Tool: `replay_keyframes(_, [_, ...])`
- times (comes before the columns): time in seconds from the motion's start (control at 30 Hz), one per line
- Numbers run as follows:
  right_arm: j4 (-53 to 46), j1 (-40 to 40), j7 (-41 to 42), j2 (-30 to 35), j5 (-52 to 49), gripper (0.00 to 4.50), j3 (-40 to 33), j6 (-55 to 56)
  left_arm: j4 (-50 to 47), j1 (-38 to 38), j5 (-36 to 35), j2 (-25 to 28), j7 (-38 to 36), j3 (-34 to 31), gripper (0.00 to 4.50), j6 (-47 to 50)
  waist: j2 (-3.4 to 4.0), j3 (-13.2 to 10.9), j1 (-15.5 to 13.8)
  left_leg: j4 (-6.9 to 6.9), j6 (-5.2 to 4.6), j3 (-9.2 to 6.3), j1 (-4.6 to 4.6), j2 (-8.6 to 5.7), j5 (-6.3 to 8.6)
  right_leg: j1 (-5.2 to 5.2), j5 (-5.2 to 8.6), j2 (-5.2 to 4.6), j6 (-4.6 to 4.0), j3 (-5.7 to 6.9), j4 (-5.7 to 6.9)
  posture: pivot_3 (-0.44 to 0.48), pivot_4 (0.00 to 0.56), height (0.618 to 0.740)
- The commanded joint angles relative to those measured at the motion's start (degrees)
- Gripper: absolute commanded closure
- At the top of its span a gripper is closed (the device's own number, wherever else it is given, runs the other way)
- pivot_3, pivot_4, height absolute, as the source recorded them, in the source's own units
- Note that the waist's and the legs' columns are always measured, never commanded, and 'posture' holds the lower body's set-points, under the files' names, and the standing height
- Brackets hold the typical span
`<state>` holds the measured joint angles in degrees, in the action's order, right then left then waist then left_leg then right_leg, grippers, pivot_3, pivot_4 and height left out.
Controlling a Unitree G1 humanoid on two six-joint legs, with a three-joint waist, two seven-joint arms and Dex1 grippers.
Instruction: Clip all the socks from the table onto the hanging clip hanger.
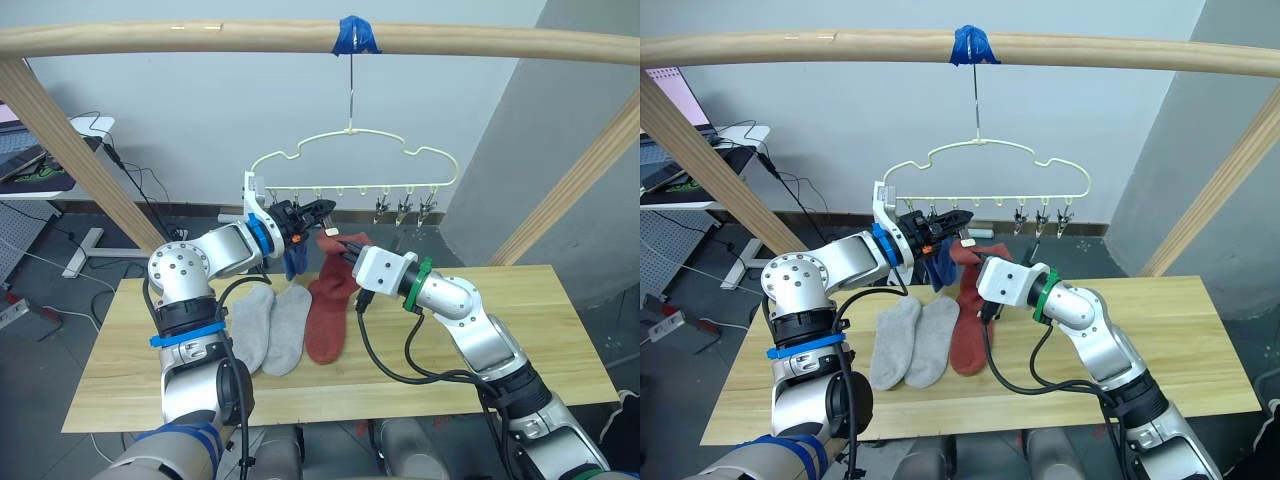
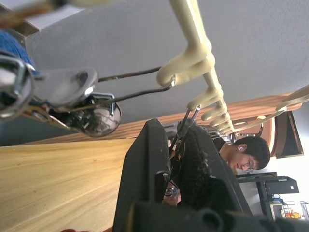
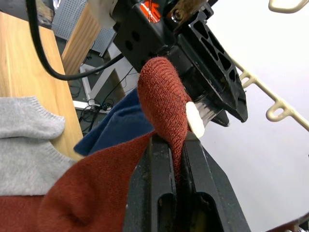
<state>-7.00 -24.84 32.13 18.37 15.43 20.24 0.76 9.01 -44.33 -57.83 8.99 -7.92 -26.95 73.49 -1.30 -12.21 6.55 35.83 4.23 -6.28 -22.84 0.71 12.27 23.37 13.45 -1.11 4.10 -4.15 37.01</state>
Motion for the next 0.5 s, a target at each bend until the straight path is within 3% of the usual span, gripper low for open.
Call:
replay_keyframes(0.03, [-0.5,-1.4,-0.8,-0.6,-0.9,4.46,-1.2,0.8,-3.1,0.3,-0.9,1.2,-3.0,1.9,4.27,-0.8,0.0,0.0,0.0,-0.01,0.0,0.0,0.0,0.0,0.0,0.0,0.0,0.0,0.0,0.0,0.0,-0.107,0.181,0.74])
replay_keyframes(0.1, [-0.2,-1.5,-0.9,-0.7,-0.8,4.46,-1.2,0.8,-3.7,0.7,-0.9,1.5,-3.6,2.4,4.27,-1.2,0.0,0.0,0.0,-0.02,0.0,0.0,-0.01,0.0,0.0,0.01,0.0,0.0,0.0,0.0,-0.01,-0.107,0.181,0.74])
replay_keyframes(0.5, [2.6,-2.6,-0.9,-1.3,-1.4,4.5,-1.8,1.7,-4.9,0.9,-2.3,4.7,-4.2,1.0,0.67,-1.4,0.0,0.0,-0.1,-0.01,0.0,-0.01,-0.02,0.0,0.0,0.02,0.0,0.0,-0.01,0.0,0.0,-0.087,0.163,0.74])
